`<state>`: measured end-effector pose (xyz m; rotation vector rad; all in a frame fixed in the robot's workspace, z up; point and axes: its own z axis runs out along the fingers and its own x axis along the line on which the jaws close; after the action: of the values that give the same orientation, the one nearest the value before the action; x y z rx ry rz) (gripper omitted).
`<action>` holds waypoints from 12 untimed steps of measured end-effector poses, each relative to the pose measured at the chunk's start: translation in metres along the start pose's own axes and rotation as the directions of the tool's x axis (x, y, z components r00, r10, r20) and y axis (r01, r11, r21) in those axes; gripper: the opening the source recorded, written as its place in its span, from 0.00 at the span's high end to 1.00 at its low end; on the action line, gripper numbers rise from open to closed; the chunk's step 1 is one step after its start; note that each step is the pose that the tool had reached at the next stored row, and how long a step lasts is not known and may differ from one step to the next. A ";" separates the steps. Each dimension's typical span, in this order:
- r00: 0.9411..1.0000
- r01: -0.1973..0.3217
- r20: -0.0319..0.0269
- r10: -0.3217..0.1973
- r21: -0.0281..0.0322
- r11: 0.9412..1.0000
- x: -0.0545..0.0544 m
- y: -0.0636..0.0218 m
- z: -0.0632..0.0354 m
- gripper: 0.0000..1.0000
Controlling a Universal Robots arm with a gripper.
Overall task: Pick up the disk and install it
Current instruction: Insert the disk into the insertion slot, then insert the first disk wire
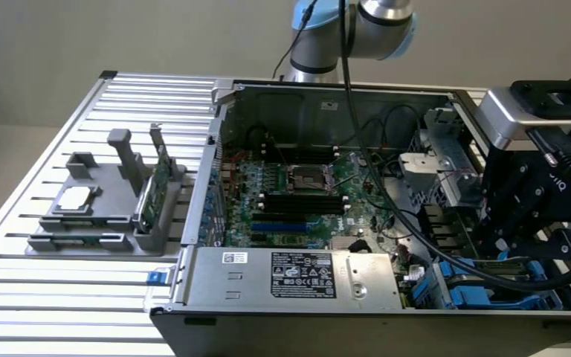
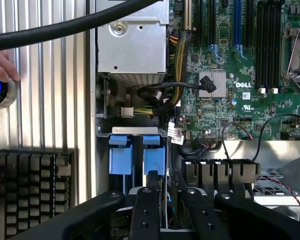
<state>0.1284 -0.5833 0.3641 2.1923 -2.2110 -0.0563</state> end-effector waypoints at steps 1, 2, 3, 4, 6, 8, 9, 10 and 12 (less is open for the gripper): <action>1.000 0.000 0.000 0.000 0.000 1.000 0.000 0.0000 0.0000 0.75; 1.000 0.000 0.000 0.000 0.000 1.000 0.000 0.0000 0.0000 0.75; 1.000 0.000 0.000 0.000 0.000 1.000 0.000 0.0000 0.0000 0.75; 1.000 0.000 0.000 0.000 0.000 1.000 0.000 0.0000 0.0000 0.75; 1.000 0.000 0.000 0.000 0.000 1.000 0.000 0.0000 0.0000 0.75; 1.000 0.000 0.000 0.000 0.000 1.000 0.000 0.0000 0.0000 0.75; 1.000 0.000 0.000 0.000 0.000 1.000 0.000 0.0000 0.0000 0.75; 1.000 0.000 0.000 0.000 0.000 1.000 0.000 0.0000 0.0000 0.75; 1.000 0.000 0.000 0.000 0.000 1.000 0.000 0.0000 0.0000 0.75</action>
<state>0.1283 -0.5833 0.3641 2.1923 -2.2111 -0.0563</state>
